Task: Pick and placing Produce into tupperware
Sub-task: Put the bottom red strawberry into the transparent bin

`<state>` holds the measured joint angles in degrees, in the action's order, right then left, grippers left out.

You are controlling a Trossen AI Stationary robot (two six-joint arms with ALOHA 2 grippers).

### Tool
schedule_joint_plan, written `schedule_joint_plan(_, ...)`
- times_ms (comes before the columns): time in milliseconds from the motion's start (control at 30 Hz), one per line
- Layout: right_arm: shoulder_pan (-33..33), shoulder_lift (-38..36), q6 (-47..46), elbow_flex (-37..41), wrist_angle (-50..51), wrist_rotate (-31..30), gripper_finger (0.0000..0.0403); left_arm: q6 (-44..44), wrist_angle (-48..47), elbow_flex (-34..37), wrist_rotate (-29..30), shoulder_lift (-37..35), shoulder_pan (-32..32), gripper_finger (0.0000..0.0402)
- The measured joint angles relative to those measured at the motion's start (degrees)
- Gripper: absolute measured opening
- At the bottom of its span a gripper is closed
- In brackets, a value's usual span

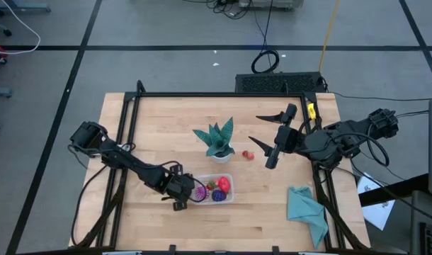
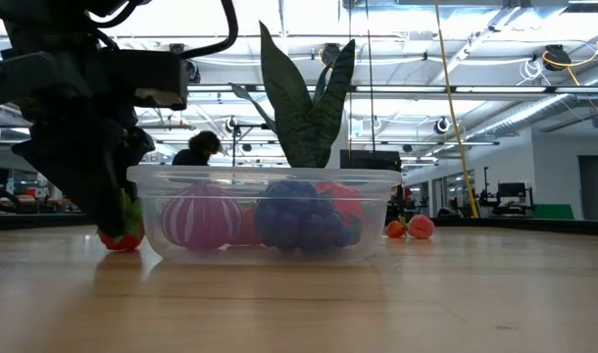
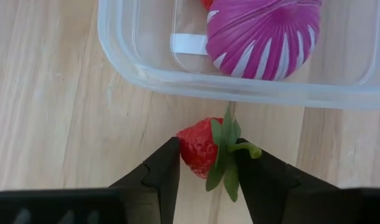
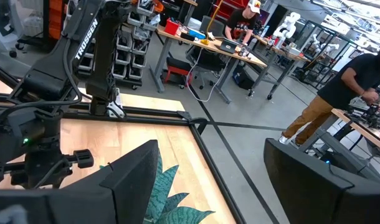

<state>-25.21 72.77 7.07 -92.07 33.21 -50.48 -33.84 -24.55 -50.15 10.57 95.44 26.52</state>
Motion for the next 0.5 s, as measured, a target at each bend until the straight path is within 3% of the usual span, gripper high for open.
schedule_joint_plan(500, 0.0, 0.0, 0.0, 0.0, -0.7, 0.0, 0.0281, -3.3, -5.7, -0.6, 1.7, -2.7, 2.1, 0.0145)
